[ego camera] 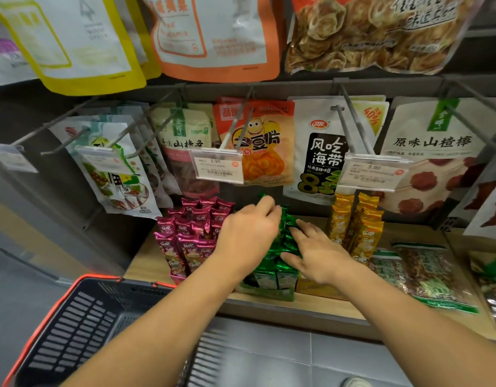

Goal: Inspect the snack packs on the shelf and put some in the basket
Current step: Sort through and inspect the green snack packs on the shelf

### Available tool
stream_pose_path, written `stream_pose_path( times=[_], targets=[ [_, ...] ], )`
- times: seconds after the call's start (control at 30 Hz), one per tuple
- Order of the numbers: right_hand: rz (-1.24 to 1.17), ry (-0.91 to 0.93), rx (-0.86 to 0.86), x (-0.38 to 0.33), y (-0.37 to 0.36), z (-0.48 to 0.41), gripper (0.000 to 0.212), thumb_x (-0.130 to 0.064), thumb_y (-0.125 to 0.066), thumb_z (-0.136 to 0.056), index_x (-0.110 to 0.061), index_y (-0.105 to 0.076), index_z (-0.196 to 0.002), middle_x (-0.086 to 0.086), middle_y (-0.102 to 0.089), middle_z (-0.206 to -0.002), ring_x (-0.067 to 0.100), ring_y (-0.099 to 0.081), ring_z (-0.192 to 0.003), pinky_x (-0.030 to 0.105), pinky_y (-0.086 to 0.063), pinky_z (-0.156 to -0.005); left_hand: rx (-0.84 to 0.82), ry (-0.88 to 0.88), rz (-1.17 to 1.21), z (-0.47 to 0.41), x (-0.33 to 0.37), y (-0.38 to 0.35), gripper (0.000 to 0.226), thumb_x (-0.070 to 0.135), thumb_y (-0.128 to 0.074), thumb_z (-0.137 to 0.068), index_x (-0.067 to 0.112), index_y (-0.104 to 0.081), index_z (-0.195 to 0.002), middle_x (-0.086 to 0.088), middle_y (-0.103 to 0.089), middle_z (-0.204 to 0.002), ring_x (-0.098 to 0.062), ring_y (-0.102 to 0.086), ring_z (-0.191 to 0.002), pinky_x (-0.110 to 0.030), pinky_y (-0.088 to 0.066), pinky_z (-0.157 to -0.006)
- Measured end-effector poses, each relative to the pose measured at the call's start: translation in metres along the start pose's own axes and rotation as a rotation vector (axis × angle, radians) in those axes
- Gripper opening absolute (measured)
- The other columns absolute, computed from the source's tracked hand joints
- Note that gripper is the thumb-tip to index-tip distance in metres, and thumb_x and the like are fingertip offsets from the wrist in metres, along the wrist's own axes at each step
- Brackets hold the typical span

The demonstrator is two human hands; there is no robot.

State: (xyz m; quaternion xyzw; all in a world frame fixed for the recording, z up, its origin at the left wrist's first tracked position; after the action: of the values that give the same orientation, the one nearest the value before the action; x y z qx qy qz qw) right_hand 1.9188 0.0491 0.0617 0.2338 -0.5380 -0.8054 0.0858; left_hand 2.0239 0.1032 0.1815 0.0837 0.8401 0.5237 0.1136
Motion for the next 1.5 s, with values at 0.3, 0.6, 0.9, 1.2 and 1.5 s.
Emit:
stream_pose_path(
  times=[0.3,0.6,0.9,1.2,1.5],
  targets=[
    [-0.178,0.249,0.055,-0.060,0.051,0.029,0.110,-0.070,-0.070,-0.069,-0.041,-0.004,-0.152,-0.009,0.004,-0.163,0.015,0.002,-0.150,0.054,-0.016,-0.118,0.563,0.099,0.334,0.072,-0.031,0.146,0.007,0.013,-0.074,-0.082,0.006,-0.075,-0.083,-0.004,-0.061,-0.076,-0.011,-0.055,-0.066,-0.019,-0.046,-0.060],
    [-0.740,0.475,-0.364,-0.142,0.077,0.132,0.049,-0.041,-0.068,-0.083,-0.031,-0.048,-0.127,0.002,-0.069,-0.095,0.017,-0.071,-0.078,0.028,-0.055,-0.066,0.575,0.862,1.681,0.127,-0.112,0.123,0.028,0.021,-0.072,-0.071,0.022,-0.057,-0.048,0.012,-0.039,-0.045,0.001,-0.029,-0.033,-0.012,-0.023,-0.032],
    [-0.922,0.446,-0.411,-0.144,0.071,0.173,0.035,-0.047,-0.066,-0.083,-0.051,-0.055,-0.116,-0.005,-0.064,-0.073,0.015,-0.060,-0.058,0.024,-0.044,-0.054,0.421,1.027,1.816,0.143,-0.120,0.098,0.028,0.023,-0.062,-0.084,0.016,-0.043,-0.065,0.007,-0.036,-0.046,0.000,-0.027,-0.029,-0.013,-0.017,-0.029],
    [-0.904,0.373,-0.391,-0.126,0.059,0.165,0.055,-0.069,-0.050,-0.084,-0.032,-0.057,-0.124,0.000,-0.069,-0.084,0.019,-0.066,-0.065,0.023,-0.051,-0.059,0.324,0.853,1.344,0.134,-0.111,0.105,0.020,0.015,-0.056,-0.097,0.012,-0.054,-0.077,0.009,-0.055,-0.054,-0.007,-0.045,-0.037,-0.017,-0.037,-0.035],
    [-0.642,0.323,0.036,-0.126,0.057,0.153,0.036,-0.056,-0.071,-0.077,-0.043,-0.058,-0.108,-0.002,-0.070,-0.093,0.012,-0.064,-0.072,0.032,-0.053,-0.069,0.398,0.818,1.582,0.130,-0.114,0.093,0.016,0.023,-0.070,-0.083,0.012,-0.073,-0.094,-0.002,-0.072,-0.086,-0.013,-0.066,-0.082,-0.024,-0.054,-0.073]
  ],
)
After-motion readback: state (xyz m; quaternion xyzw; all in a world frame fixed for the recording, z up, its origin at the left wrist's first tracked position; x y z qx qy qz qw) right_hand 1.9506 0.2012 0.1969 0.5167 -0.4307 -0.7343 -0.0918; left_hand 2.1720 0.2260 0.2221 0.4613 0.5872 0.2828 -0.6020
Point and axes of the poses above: each hand's wrist, its own z-axis away from the middle knuckle, its own y-axis out of the back of the hand, x = y × z, the point moved 7 cm from there along -z, towards the middle knuckle
